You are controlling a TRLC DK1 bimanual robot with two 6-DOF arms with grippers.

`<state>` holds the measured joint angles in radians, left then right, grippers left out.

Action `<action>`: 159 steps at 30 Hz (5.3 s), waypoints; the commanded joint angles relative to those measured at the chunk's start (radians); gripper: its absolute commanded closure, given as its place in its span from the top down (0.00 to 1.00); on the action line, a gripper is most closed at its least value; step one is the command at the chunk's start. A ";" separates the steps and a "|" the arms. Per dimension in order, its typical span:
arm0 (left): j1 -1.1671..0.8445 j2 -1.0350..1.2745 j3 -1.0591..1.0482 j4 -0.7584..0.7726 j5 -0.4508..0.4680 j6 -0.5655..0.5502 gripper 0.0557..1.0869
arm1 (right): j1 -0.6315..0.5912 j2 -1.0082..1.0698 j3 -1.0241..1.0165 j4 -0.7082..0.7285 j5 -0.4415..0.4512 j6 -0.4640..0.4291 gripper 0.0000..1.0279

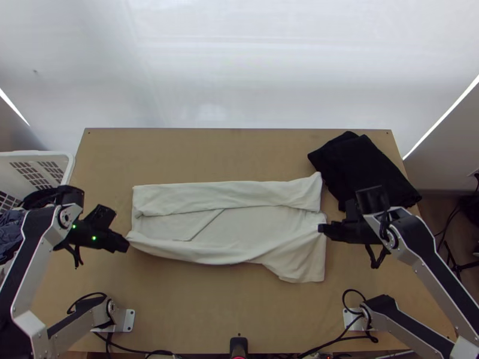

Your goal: Fold the t-shirt

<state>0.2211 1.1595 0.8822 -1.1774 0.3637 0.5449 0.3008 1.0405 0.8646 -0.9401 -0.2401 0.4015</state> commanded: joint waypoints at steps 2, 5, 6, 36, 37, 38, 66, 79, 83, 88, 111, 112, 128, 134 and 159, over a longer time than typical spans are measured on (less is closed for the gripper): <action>0.006 0.144 0.081 0.105 0.007 -0.069 0.04 | -0.058 0.085 0.063 0.046 -0.001 -0.024 0.03; -0.002 0.201 0.129 0.147 0.009 -0.120 0.04 | -0.065 0.121 0.085 0.070 -0.001 -0.026 0.03; -0.002 0.223 0.146 0.148 0.011 -0.125 0.04 | -0.065 0.133 0.094 0.073 -0.001 -0.026 0.03; -0.071 0.439 0.314 0.308 0.001 -0.324 0.04 | -0.072 0.582 0.468 0.195 0.004 -0.013 0.03; -0.072 0.450 0.320 0.315 -0.005 -0.341 0.04 | -0.074 0.601 0.479 0.202 0.005 -0.013 0.03; -0.071 0.460 0.327 0.317 -0.009 -0.346 0.04 | -0.078 0.621 0.488 0.212 0.005 -0.013 0.03; -0.045 0.410 0.247 0.466 0.158 -0.388 0.62 | -0.118 0.757 0.544 0.273 0.050 -0.018 0.31; 0.052 0.339 0.212 0.437 0.135 -0.465 0.96 | 0.218 0.655 0.860 0.046 0.105 0.023 0.43; 0.073 0.292 0.167 0.430 0.106 -0.465 0.96 | 0.362 0.786 0.961 0.004 0.097 0.054 0.45; 0.101 0.238 0.072 0.472 0.106 -0.381 0.95 | 0.477 0.952 1.074 -0.003 0.071 0.102 0.45; 0.126 0.374 -0.006 0.705 0.109 -0.376 0.95 | 0.443 1.316 1.242 -0.019 0.001 0.138 0.52; 0.124 0.382 -0.003 0.700 0.110 -0.378 0.95 | 0.443 1.317 1.242 -0.026 -0.001 0.134 0.55; 0.116 0.476 0.034 0.682 0.230 -0.398 0.95 | 0.437 1.319 1.238 -0.054 0.001 0.120 0.58; 0.127 0.509 0.058 0.670 0.285 -0.410 0.95 | 0.440 1.316 1.238 -0.055 -0.001 0.114 0.58; 0.023 0.534 0.061 0.653 0.314 -0.404 0.57 | 0.414 1.300 1.263 -0.077 0.001 0.100 0.58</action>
<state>0.2749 1.7107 0.9646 -0.5175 0.6807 0.1219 0.7319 2.3501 2.1113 -1.0153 -0.2401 0.5007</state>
